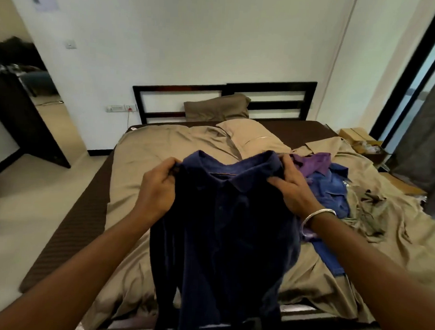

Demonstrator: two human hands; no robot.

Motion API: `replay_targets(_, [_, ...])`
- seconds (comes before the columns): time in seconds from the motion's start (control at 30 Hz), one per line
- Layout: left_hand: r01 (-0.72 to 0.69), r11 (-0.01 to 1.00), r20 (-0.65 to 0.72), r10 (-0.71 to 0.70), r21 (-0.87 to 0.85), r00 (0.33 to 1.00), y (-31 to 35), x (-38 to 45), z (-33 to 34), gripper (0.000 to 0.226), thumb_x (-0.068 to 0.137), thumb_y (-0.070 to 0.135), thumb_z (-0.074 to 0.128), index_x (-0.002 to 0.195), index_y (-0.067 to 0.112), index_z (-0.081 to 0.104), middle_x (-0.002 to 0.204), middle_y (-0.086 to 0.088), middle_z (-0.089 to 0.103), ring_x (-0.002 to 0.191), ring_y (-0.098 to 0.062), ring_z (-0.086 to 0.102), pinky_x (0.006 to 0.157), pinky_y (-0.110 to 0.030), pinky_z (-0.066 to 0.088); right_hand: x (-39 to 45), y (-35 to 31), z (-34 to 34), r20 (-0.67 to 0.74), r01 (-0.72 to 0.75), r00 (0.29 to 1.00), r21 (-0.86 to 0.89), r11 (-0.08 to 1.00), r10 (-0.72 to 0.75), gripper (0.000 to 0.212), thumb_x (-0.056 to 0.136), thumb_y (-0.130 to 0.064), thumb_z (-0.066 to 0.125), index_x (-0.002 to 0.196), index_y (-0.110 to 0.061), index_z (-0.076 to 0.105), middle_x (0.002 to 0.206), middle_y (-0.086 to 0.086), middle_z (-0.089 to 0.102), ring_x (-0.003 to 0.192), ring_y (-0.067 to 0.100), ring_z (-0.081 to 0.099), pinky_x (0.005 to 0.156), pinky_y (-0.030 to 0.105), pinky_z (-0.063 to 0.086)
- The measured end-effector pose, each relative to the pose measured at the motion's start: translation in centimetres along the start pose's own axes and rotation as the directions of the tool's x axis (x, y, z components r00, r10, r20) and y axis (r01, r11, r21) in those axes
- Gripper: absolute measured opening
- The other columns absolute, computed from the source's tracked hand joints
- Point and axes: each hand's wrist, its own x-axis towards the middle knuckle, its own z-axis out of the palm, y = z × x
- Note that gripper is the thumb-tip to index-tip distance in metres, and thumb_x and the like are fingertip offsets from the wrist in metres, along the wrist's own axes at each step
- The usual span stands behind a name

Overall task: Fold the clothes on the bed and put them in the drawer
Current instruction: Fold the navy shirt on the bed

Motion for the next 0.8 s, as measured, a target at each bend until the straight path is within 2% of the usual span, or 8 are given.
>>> replay_targets(0.1, [0.221,0.930,0.371,-0.101,-0.295,0.923,1.2,0.1,-1.2,0.018,0.093,0.009,0.063,0.109,0.002,0.063,0.099,-0.013,0.068,0.090,-0.019,0.065,0.082,-0.028,0.052,1.6,0.3,-1.8,0.103,0.111,0.990,-0.166,0.980,-0.095,0.049,0.067,-0.013,0.055,0.116,-0.012,0.051,0.107,0.004,0.063,0.099,0.015,0.061,0.087,0.033,0.050])
replay_targets(0.17, [0.065,0.986,0.469,0.016,-0.155,0.883,0.5,0.5,-2.4,0.035,0.077,-0.004,0.077,0.101,0.021,0.072,0.095,0.002,0.070,0.089,-0.011,0.066,0.084,-0.025,0.054,2.6,1.1,-3.3,0.113,0.146,0.986,-0.269,0.952,-0.119,0.045,0.065,-0.010,0.052,0.107,-0.016,0.066,0.101,0.007,0.069,0.097,0.024,0.066,0.085,0.037,0.053])
replay_targets(0.27, [-0.171,0.950,0.321,0.083,0.259,0.943,-1.4,0.8,-3.0,0.043,0.073,-0.007,0.080,0.085,0.035,0.074,0.084,0.009,0.066,0.079,-0.010,0.062,0.079,-0.031,0.053,2.9,2.1,-4.3,0.074,0.169,0.986,-0.359,0.918,-0.152,0.035,0.074,0.007,0.058,0.097,-0.012,0.077,0.092,0.009,0.074,0.090,0.025,0.069,0.080,0.016,0.048])
replay_targets(0.37, [-0.170,0.859,0.080,0.149,0.483,0.986,-2.6,0.7,-2.1,0.022,0.081,-0.007,0.070,0.096,0.008,0.075,0.087,-0.008,0.064,0.080,-0.023,0.059,0.076,-0.032,0.047,2.2,2.5,-3.6,-0.063,0.223,0.959,-0.427,0.876,-0.275,0.041,0.080,0.016,0.057,0.111,-0.006,0.074,0.104,0.013,0.074,0.099,0.028,0.069,0.092,0.015,0.043])
replay_targets(0.47, [-0.048,0.863,-0.157,0.146,0.503,0.977,-2.2,-0.3,-0.8,0.024,0.090,-0.007,0.052,0.099,0.006,0.069,0.086,-0.010,0.065,0.079,-0.023,0.057,0.072,-0.024,0.037,1.7,2.8,-2.5,-0.187,0.217,0.931,-0.409,0.887,-0.314,0.041,0.087,0.011,0.051,0.116,-0.009,0.071,0.105,0.012,0.073,0.096,0.027,0.068,0.093,0.030,0.050])
replay_targets(0.57, [0.207,0.930,-0.276,-0.122,0.303,0.954,-1.1,-0.3,0.7,0.018,0.100,0.006,0.043,0.094,0.005,0.060,0.081,-0.005,0.059,0.073,-0.018,0.050,0.067,-0.026,0.034,1.9,2.4,-1.9,-0.155,0.069,0.984,-0.140,0.988,-0.090,0.025,0.099,-0.004,0.046,0.108,-0.017,0.066,0.095,-0.001,0.068,0.086,0.011,0.060,0.082,0.023,0.048])
replay_targets(0.7, [0.360,0.930,0.208,-0.340,-0.069,0.917,-1.3,0.1,-0.2,0.033,0.096,0.033,0.062,0.089,0.001,0.063,0.088,-0.019,0.067,0.079,-0.023,0.061,0.080,-0.044,0.052,3.0,3.7,-2.2,-0.074,0.088,0.992,-0.126,0.988,-0.098,0.007,0.092,-0.015,0.048,0.090,-0.009,0.051,0.082,0.006,0.055,0.076,0.016,0.047,0.072,0.040,0.041])
replay_targets(0.8, [0.164,0.961,0.472,-0.254,0.225,0.844,-2.5,-0.1,-3.0,0.025,0.073,0.014,0.087,0.088,0.024,0.070,0.084,0.005,0.072,0.079,-0.008,0.066,0.075,-0.029,0.053,3.7,4.1,-3.6,0.093,0.104,0.991,-0.153,0.983,-0.091,0.023,0.073,-0.010,0.061,0.087,-0.025,0.049,0.082,-0.004,0.054,0.077,0.012,0.050,0.073,0.040,0.043])
